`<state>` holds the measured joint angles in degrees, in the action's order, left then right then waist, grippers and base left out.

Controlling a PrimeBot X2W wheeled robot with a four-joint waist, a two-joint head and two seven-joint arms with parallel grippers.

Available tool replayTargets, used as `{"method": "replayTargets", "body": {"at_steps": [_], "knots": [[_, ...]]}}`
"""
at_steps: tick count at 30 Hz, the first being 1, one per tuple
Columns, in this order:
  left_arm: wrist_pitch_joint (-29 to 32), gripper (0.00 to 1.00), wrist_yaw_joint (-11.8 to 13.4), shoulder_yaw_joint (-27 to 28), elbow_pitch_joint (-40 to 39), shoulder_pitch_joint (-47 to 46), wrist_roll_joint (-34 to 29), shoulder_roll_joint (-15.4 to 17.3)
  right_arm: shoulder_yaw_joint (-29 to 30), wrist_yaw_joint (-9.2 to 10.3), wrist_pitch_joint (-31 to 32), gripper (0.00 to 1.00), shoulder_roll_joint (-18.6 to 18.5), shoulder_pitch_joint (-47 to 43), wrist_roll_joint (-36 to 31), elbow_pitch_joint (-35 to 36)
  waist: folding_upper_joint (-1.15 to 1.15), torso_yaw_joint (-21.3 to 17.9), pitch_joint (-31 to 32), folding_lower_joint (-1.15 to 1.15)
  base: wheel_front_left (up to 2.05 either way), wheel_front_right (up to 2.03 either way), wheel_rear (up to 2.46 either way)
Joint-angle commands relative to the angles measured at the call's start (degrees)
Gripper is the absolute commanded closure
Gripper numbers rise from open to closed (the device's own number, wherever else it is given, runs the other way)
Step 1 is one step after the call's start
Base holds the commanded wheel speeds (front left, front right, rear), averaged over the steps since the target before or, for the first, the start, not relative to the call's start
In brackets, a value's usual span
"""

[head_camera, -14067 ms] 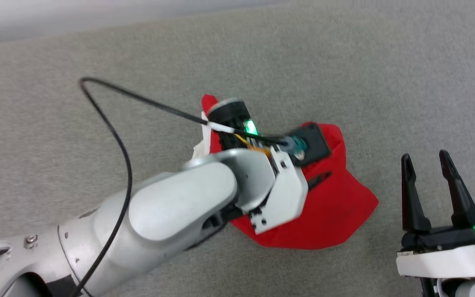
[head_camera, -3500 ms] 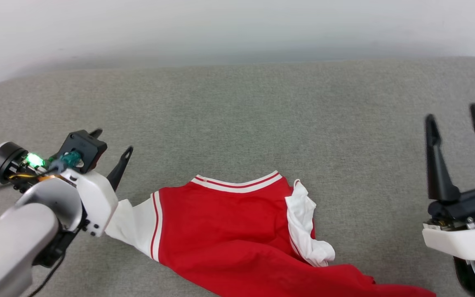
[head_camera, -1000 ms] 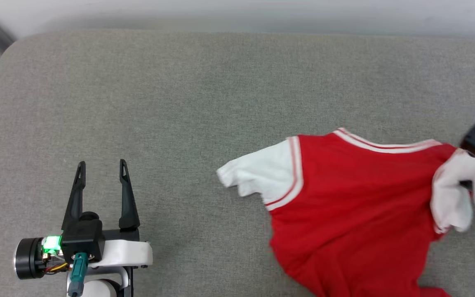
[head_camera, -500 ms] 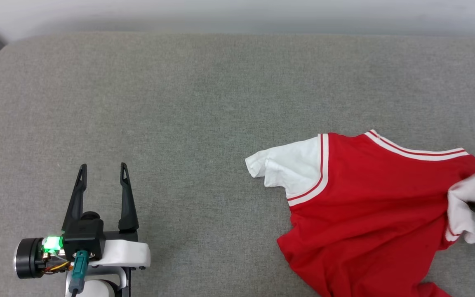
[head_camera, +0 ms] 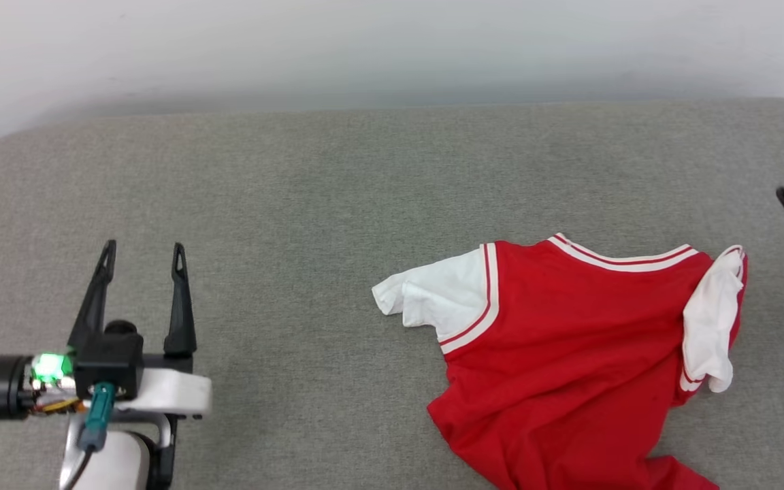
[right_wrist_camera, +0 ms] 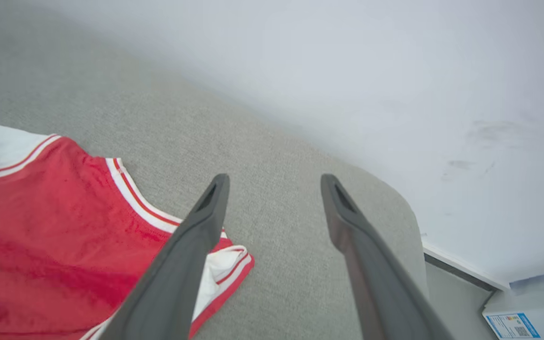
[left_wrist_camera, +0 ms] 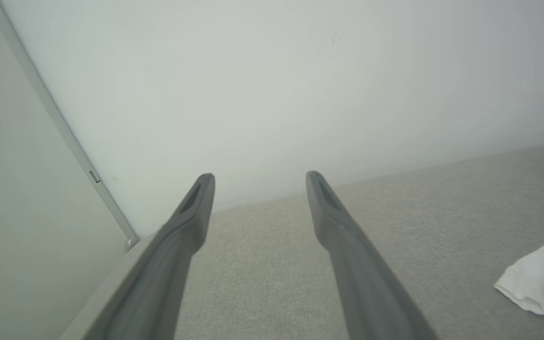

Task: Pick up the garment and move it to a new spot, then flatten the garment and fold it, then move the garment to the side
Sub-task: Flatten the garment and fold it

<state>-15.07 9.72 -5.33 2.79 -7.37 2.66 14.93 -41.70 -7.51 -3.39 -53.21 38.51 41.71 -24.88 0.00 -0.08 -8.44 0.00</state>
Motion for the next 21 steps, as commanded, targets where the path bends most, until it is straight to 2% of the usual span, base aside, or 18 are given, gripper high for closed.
{"method": "replayTargets", "body": {"at_steps": [1,5,7,8,11,16,21], "knots": [[-0.14,0.0,-1.08,-0.22,1.01,-2.16,-0.43,1.09,4.41,0.04,-2.45,0.0,2.94,-2.72,-2.93,0.5,0.0,-0.98,0.48,0.0,0.0,0.0,0.0],[1.08,0.0,-3.96,-1.17,3.77,-7.32,-0.1,3.04,18.15,0.05,-7.17,0.0,10.94,-9.14,-11.18,3.3,0.0,-2.11,0.67,0.0,0.0,0.0,0.0],[2.63,0.0,-5.77,-2.0,5.02,-10.23,0.0,3.86,25.8,0.04,-8.46,0.0,16.54,-13.54,-15.73,6.47,0.0,-2.58,0.6,0.0,0.0,0.0,0.0],[2.63,0.0,-5.77,-2.0,5.02,-10.23,0.0,3.86,25.8,0.04,-8.46,0.0,16.54,-13.54,-15.73,6.47,0.0,-2.58,0.6,0.0,0.0,0.0,0.0],[5.5,0.0,-8.34,-3.01,6.69,-15.41,-0.05,5.33,34.11,0.05,-9.14,0.0,23.99,-19.76,-21.56,13.18,0.0,-3.32,0.2,0.0,0.0,0.0,0.0],[10.33,0.0,-12.5,-5.92,8.47,-23.73,-1.53,7.48,41.79,0.05,-8.89,0.0,35.95,-28.52,-28.59,24.83,0.0,-4.65,-0.89,0.0,0.0,0.0,0.0],[16.34,0.0,-15.83,-9.88,10.74,-31.34,-0.88,8.8,44.35,0.05,-8.91,0.0,44.7,-34.66,-32.04,32.31,0.0,-5.66,-2.27,0.0,0.0,0.0,0.0]]}}
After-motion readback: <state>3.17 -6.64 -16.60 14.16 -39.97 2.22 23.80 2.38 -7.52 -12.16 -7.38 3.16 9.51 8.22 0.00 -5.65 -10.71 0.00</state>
